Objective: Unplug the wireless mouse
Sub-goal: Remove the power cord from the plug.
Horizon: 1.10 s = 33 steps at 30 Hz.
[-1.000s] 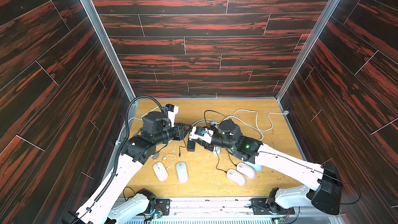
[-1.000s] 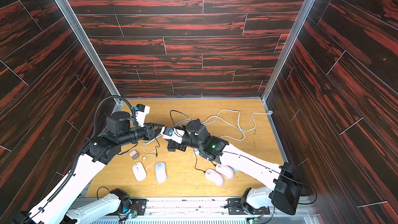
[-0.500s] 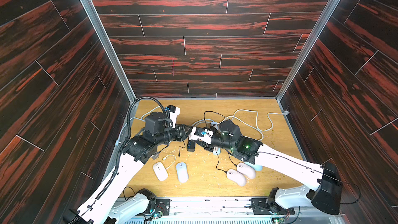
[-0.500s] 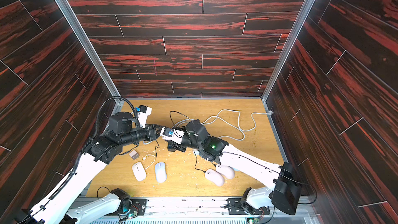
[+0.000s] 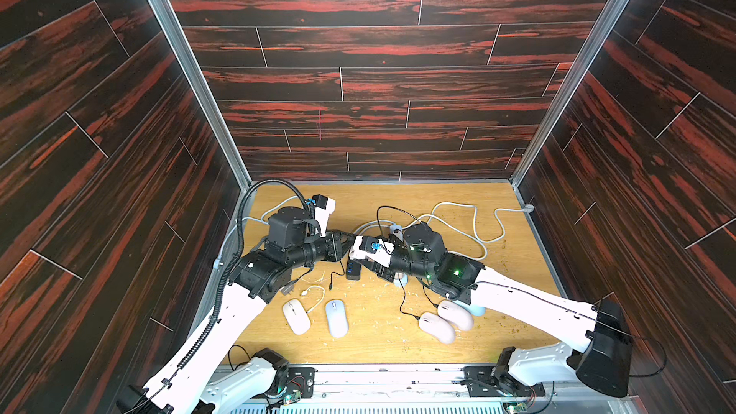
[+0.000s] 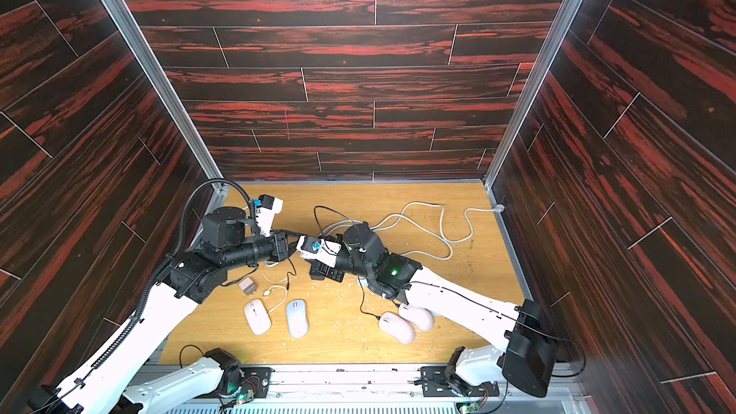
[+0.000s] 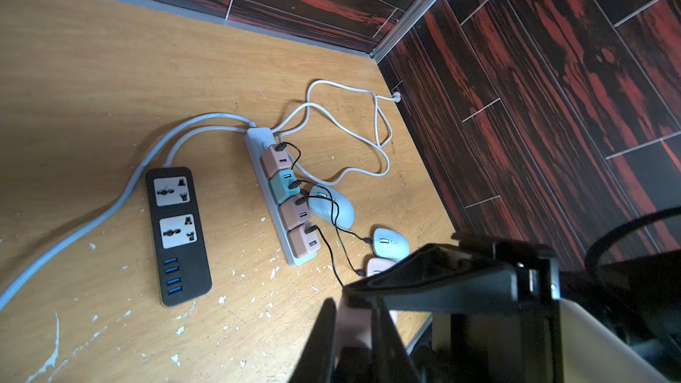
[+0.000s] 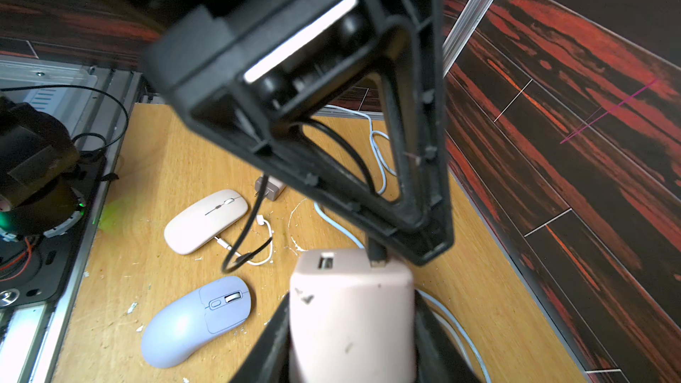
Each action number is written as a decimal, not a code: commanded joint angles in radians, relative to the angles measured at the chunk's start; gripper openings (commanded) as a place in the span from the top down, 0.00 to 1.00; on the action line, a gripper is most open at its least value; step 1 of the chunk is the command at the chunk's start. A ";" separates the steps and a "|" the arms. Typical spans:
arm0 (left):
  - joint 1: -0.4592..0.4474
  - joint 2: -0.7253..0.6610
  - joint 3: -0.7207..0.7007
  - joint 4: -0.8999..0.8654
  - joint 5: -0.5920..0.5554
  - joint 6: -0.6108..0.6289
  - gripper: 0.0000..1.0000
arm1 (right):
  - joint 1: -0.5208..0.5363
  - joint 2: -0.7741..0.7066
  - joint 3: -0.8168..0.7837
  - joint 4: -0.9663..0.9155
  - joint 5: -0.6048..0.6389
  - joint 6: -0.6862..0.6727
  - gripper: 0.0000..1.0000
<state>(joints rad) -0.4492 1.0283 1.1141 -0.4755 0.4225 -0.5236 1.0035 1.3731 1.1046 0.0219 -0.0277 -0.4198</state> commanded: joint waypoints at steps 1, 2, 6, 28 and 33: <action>0.004 0.000 -0.008 -0.024 -0.010 0.010 0.90 | 0.004 -0.014 -0.002 0.046 0.018 0.017 0.88; 0.005 0.000 -0.007 -0.024 -0.009 0.010 0.92 | 0.003 -0.013 0.001 0.046 0.019 0.020 0.88; 0.005 -0.005 -0.002 -0.026 -0.012 0.010 0.98 | 0.003 -0.012 0.000 0.052 0.029 0.025 0.89; 0.007 -0.109 0.045 -0.062 -0.088 0.058 1.00 | 0.003 -0.005 -0.048 0.017 0.082 0.022 0.98; 0.008 -0.104 0.079 -0.132 -0.072 0.097 1.00 | 0.001 -0.005 -0.048 -0.032 0.121 -0.017 1.00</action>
<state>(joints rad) -0.4492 0.9543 1.1400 -0.5465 0.3634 -0.4698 1.0218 1.3727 1.0775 0.0666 0.0135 -0.4213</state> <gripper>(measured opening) 0.159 0.446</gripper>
